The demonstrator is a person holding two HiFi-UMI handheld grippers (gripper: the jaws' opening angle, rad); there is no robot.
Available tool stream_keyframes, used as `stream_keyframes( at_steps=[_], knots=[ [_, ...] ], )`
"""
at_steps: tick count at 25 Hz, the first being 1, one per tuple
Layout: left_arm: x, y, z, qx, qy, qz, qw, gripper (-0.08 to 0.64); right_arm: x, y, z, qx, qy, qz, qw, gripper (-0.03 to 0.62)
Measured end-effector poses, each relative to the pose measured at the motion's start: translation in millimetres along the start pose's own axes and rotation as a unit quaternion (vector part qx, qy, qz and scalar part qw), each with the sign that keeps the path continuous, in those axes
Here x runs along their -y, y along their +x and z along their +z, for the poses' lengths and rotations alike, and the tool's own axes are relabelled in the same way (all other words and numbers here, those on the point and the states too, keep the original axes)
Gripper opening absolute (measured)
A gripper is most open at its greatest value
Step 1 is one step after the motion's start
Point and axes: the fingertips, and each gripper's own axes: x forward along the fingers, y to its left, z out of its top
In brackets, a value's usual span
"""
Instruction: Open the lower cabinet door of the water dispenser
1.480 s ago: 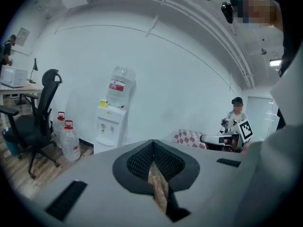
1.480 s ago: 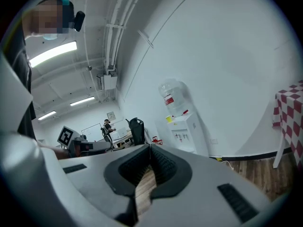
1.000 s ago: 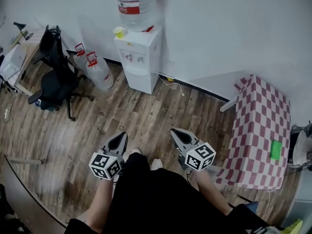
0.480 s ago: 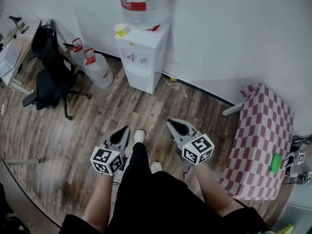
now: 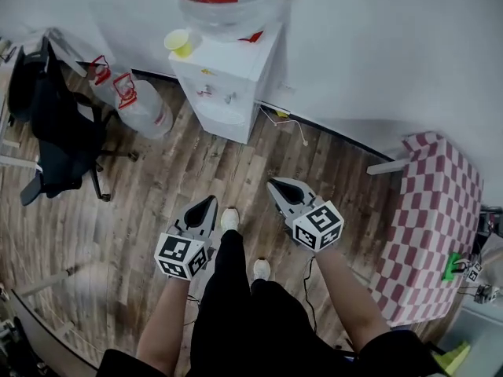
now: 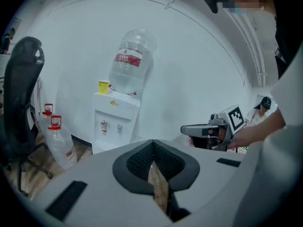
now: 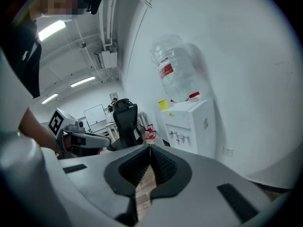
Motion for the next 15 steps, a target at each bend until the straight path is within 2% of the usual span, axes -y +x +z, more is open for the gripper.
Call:
stream_keyframes(
  at_steps=[7,11,15],
  knots=[
    [-62,82,-15,-0.029,0.017,-0.037,0.9988,0.012,67,74,-24,-0.025,0.011,-0.043,0.999,0.021],
    [-87,136,-34,-0.025,0.032,-0.048,0.9980,0.012,111,115,-58,-0.033,0.020,-0.063,0.997,0.021],
    [-109,173,-64,-0.014,0.031,-0.044,0.9984,0.012,136,150,-103,-0.040,0.022,-0.060,0.997,0.021]
  ],
)
